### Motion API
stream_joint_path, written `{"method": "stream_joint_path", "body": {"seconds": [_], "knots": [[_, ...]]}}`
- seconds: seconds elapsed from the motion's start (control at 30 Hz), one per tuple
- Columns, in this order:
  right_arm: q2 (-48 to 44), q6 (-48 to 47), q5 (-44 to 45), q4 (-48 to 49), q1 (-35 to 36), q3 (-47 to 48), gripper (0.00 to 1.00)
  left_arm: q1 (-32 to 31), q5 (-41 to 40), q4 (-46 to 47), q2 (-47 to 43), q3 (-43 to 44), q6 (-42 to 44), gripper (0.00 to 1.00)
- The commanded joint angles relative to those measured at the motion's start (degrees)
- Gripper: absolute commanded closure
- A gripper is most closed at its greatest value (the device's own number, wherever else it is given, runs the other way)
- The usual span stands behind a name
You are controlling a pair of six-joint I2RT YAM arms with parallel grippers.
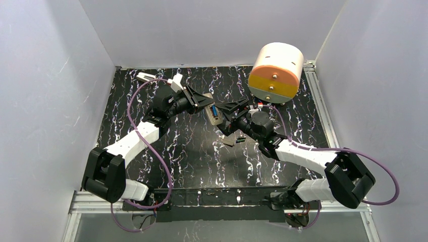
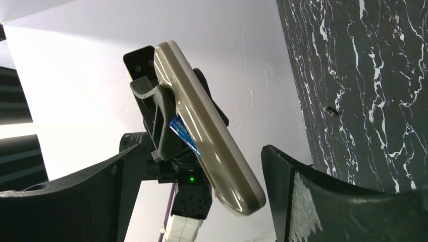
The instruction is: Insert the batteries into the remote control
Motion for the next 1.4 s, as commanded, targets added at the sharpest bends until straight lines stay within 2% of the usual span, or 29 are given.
{"method": "stream_joint_path", "body": {"seconds": [0.0,0.4,0.63,0.87,1.37], "knots": [[1.0,0.5,-0.4,5.1,-0.4,2.7,0.08,-0.2,3.1,2.2,0.0,2.2,1.7,1.0],[2.9,0.6,-1.0,5.3,-0.6,3.9,0.14,-0.2,5.5,5.3,-0.1,1.5,2.6,1.0],[3.7,0.8,-3.4,5.8,-0.6,3.8,0.22,-0.2,5.8,6.3,0.0,1.2,2.5,1.0],[4.1,1.6,-4.1,6.2,-0.9,3.0,0.23,-0.3,6.3,6.8,0.2,1.1,2.5,1.0],[3.9,1.6,-4.4,6.7,-1.4,1.0,0.4,-0.2,5.6,6.9,0.4,1.7,1.3,1.0]]}}
